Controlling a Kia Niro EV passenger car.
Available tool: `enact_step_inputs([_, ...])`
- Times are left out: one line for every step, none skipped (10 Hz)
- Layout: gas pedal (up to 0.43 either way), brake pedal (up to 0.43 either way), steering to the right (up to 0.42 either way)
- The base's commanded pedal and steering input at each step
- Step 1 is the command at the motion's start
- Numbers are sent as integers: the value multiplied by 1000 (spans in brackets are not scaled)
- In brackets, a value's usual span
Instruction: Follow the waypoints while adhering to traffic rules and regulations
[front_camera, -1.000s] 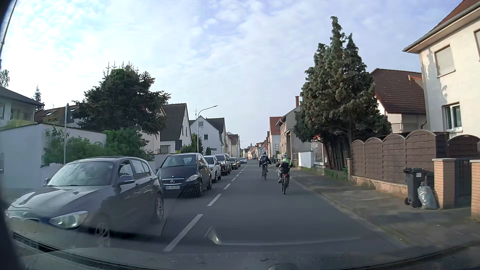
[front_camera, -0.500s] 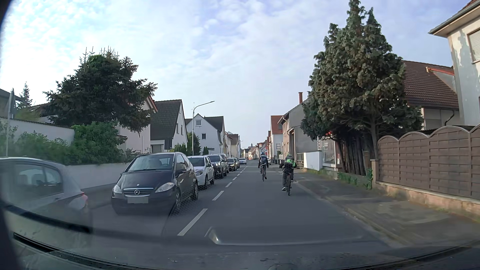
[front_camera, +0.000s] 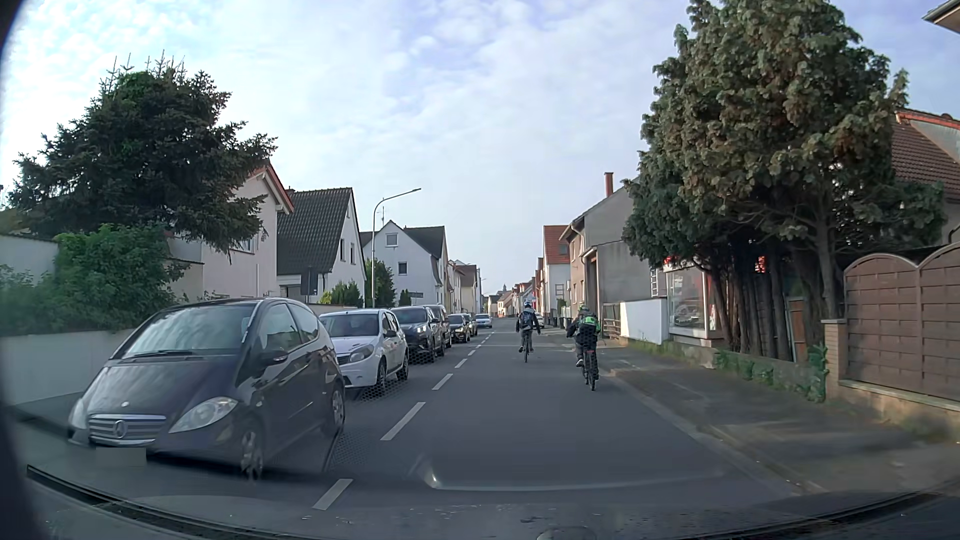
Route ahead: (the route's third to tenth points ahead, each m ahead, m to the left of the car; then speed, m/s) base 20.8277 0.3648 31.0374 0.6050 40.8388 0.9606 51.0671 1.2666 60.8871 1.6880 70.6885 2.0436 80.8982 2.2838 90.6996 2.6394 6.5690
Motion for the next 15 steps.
enact_step_inputs([20, 0, -13])
enact_step_inputs([8, 0, -13])
enact_step_inputs([0, 0, -12])
enact_step_inputs([0, 0, -12])
enact_step_inputs([0, 0, -12])
enact_step_inputs([0, 0, -12])
enact_step_inputs([0, 0, -12])
enact_step_inputs([0, 0, -12])
enact_step_inputs([0, 0, -12])
enact_step_inputs([0, 0, -12])
enact_step_inputs([0, 0, -12])
enact_step_inputs([0, 0, -11])
enact_step_inputs([0, 0, -9])
enact_step_inputs([0, 0, -7])
enact_step_inputs([0, 0, -7])
